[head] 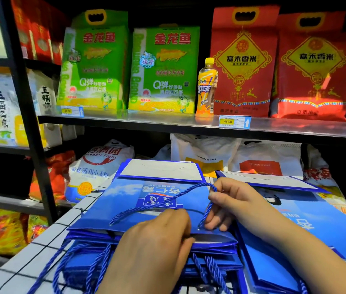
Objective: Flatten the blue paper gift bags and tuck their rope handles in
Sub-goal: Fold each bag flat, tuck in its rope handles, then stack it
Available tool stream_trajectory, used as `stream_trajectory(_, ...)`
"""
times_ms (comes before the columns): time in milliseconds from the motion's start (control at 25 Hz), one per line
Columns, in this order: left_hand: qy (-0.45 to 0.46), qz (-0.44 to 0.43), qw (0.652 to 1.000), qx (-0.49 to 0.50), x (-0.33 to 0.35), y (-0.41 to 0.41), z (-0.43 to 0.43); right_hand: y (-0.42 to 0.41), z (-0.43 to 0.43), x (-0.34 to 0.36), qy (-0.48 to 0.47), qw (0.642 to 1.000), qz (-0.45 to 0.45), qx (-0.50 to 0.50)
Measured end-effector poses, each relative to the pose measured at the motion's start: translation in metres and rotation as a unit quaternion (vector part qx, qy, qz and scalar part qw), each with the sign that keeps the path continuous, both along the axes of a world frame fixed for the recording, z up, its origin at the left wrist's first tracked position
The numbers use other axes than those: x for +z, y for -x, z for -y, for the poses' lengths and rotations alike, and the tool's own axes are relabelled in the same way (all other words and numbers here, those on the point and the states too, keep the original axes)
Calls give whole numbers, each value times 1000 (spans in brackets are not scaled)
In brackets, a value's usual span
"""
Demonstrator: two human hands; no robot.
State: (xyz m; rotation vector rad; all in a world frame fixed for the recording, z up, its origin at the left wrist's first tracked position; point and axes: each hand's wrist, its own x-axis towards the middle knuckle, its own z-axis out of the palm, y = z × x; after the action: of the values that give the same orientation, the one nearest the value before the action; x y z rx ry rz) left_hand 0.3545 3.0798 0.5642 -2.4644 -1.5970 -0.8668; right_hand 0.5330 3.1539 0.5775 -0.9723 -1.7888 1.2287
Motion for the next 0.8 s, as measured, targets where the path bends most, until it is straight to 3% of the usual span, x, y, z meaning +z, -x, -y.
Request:
stream_trajectory(80,-2,-20,999,34,11,-4,3,0,0,-1,9,1000,-14,-1)
stream_trajectory(160,3,-128,991,43,12,-8,1,0,1,-1,-1,999,-37,-3)
stream_trajectory(240,14,-232,972,27,24,-12,-3,0,2,1,-47,996,-70,-37)
stream_trajectory(320,20,-248,968,-22,30,-9,-10,-3,-1,0,-119,981,-114,-103)
stream_trajectory(480,64,-100,991,-68,43,2,-28,-7,0,-4,-297,937,-78,-164)
stream_trajectory(640,-22,91,995,-27,42,-8,-41,-10,0,-8,-393,898,-54,-190)
stream_trajectory(720,-53,207,977,-9,47,-13,-47,-10,-1,-9,-412,891,-49,-184)
stream_trajectory(800,-69,365,928,-23,58,-14,-52,-8,-1,-10,-384,915,9,-124)
